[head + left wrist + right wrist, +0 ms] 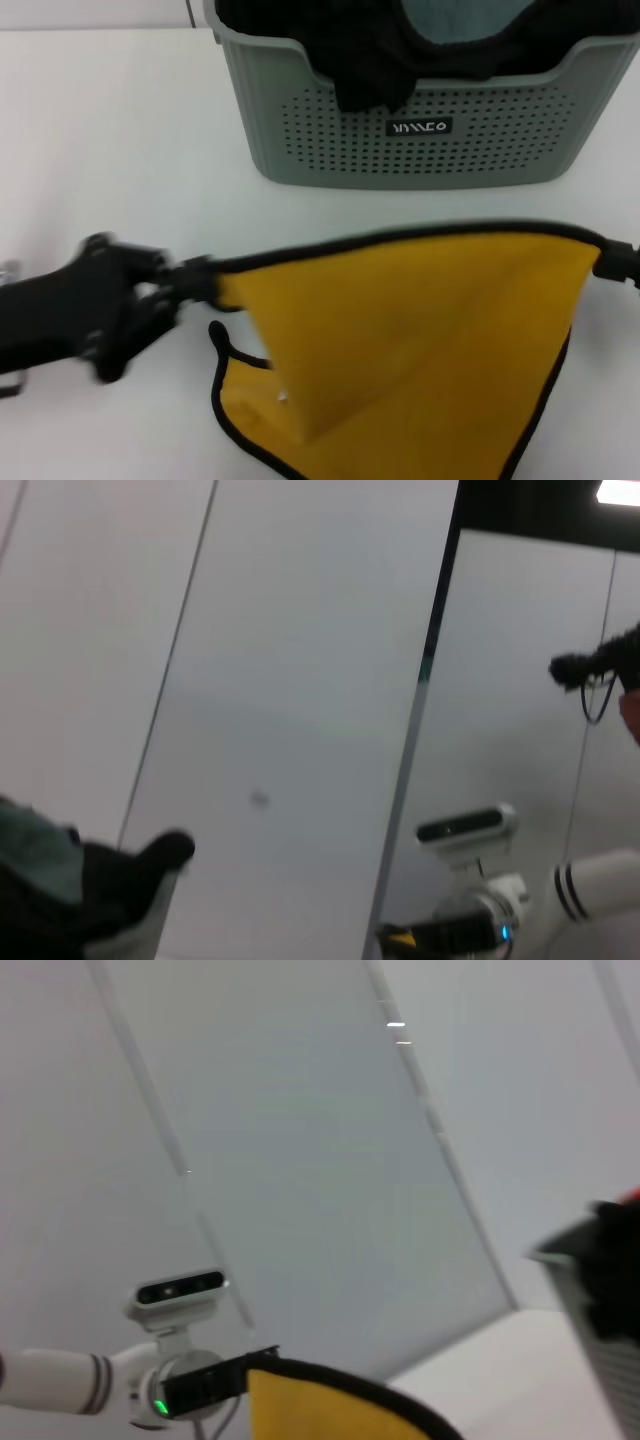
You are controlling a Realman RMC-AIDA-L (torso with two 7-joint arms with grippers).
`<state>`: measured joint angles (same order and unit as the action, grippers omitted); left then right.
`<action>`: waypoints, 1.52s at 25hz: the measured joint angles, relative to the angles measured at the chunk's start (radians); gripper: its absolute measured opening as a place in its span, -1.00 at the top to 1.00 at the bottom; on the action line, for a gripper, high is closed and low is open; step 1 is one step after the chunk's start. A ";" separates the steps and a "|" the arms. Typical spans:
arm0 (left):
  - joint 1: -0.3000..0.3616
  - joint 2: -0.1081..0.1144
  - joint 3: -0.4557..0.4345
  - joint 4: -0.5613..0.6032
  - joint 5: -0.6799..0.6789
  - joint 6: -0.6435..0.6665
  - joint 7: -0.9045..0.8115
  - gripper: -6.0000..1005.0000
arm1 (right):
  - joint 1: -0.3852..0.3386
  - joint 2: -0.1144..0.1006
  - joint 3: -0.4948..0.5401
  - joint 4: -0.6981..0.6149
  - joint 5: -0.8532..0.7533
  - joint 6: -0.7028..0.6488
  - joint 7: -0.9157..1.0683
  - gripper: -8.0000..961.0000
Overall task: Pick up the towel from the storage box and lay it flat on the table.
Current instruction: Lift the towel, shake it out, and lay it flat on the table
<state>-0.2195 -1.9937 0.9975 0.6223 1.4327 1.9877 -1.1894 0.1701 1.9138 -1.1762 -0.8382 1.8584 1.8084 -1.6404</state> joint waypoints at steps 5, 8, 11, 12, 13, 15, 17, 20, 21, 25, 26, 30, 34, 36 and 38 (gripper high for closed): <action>-0.168 -0.020 0.001 -0.111 0.097 -0.194 0.043 0.98 | 0.129 0.017 0.138 0.194 -0.162 -0.074 -0.026 0.87; -0.224 -0.048 0.005 -0.110 0.130 -0.336 0.045 0.98 | 0.168 0.029 0.160 0.222 -0.224 -0.167 -0.028 0.87; -0.262 -0.071 0.007 -0.107 0.165 -0.456 0.054 0.98 | 0.188 0.035 0.161 0.225 -0.258 -0.244 -0.018 0.87; -0.276 -0.079 0.007 -0.105 0.178 -0.496 0.062 0.98 | 0.192 0.036 0.161 0.225 -0.267 -0.270 -0.012 0.87; -0.284 -0.085 0.007 -0.104 0.189 -0.527 0.074 0.98 | 0.195 0.037 0.161 0.226 -0.276 -0.295 -0.004 0.87; -0.304 -0.097 0.014 -0.104 0.207 -0.610 0.110 0.98 | 0.199 0.037 0.161 0.227 -0.291 -0.332 0.008 0.87; -0.321 -0.102 0.041 -0.107 0.207 -0.683 0.133 0.98 | 0.201 0.038 0.161 0.228 -0.304 -0.364 0.021 0.87; -0.336 -0.103 0.073 -0.109 0.204 -0.739 0.142 0.98 | 0.201 0.038 0.161 0.229 -0.310 -0.404 0.041 0.86; -0.348 -0.104 0.104 -0.108 0.201 -0.800 0.153 0.98 | 0.198 0.037 0.162 0.228 -0.310 -0.414 0.048 0.86; -0.370 -0.108 0.138 -0.098 0.197 -0.878 0.172 0.97 | 0.188 0.032 0.164 0.228 -0.313 -0.451 0.070 0.86; -0.374 -0.108 0.139 -0.097 0.197 -0.880 0.176 0.97 | 0.186 0.031 0.164 0.229 -0.314 -0.458 0.075 0.86; -0.380 -0.109 0.156 -0.086 0.196 -0.881 0.200 0.98 | 0.184 0.029 0.164 0.229 -0.323 -0.488 0.096 0.86; -0.372 -0.111 0.230 -0.038 0.193 -0.889 0.206 0.98 | 0.184 0.027 0.165 0.227 -0.334 -0.515 0.117 0.86; -0.361 -0.112 0.270 -0.010 0.179 -0.890 0.208 0.98 | 0.185 0.026 0.165 0.224 -0.339 -0.527 0.121 0.85; -0.345 -0.112 0.312 0.016 0.149 -0.891 0.222 0.98 | 0.188 0.029 0.165 0.220 -0.347 -0.538 0.123 0.85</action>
<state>-0.5649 -2.1055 1.3099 0.6384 1.5816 1.0970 -0.9676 0.3579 1.9424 -1.0108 -0.6181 1.5113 1.2703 -1.5178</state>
